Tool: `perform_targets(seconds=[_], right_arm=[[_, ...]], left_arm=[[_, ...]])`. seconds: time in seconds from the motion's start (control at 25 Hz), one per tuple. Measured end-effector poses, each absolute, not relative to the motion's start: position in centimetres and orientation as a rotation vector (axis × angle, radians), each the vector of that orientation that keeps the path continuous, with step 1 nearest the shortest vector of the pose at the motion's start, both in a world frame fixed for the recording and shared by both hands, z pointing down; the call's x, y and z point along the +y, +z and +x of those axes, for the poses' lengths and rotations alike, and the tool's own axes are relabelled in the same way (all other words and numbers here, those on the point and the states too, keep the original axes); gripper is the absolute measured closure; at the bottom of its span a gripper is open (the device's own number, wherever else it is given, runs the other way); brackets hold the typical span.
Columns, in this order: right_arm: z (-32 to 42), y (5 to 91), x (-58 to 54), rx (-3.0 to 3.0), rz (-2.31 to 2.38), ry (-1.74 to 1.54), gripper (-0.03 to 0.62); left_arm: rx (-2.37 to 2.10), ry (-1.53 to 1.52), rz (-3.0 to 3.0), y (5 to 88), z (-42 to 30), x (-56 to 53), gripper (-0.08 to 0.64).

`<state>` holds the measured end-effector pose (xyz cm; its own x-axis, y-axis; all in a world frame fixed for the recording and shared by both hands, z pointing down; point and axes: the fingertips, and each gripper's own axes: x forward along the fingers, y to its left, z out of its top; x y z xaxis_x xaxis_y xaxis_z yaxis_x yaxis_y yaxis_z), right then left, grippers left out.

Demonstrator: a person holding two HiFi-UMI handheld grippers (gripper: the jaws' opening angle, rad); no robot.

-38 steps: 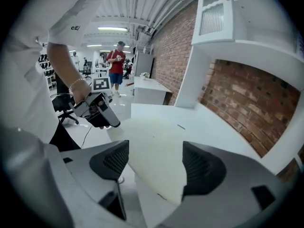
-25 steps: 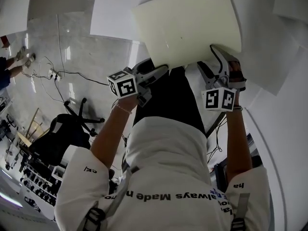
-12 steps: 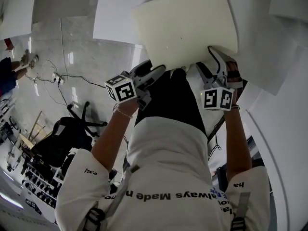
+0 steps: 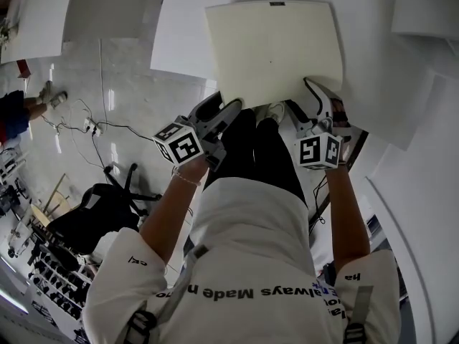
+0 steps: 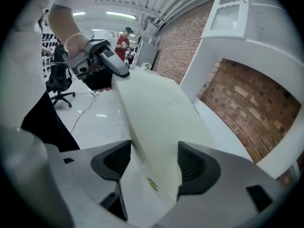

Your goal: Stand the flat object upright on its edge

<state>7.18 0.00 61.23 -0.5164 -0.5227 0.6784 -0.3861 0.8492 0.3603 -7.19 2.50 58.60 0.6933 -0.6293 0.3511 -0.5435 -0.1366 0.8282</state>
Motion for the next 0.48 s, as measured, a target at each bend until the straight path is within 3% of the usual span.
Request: perform_targets(seconds=[0.48], right_arm=[[4.8, 58.6, -2.5, -2.263, 0.758, -0.125, 0.29]], left_arm=[[-1.102, -0.111, 1.917, 51.8, -9.1, -1.6, 0.253]])
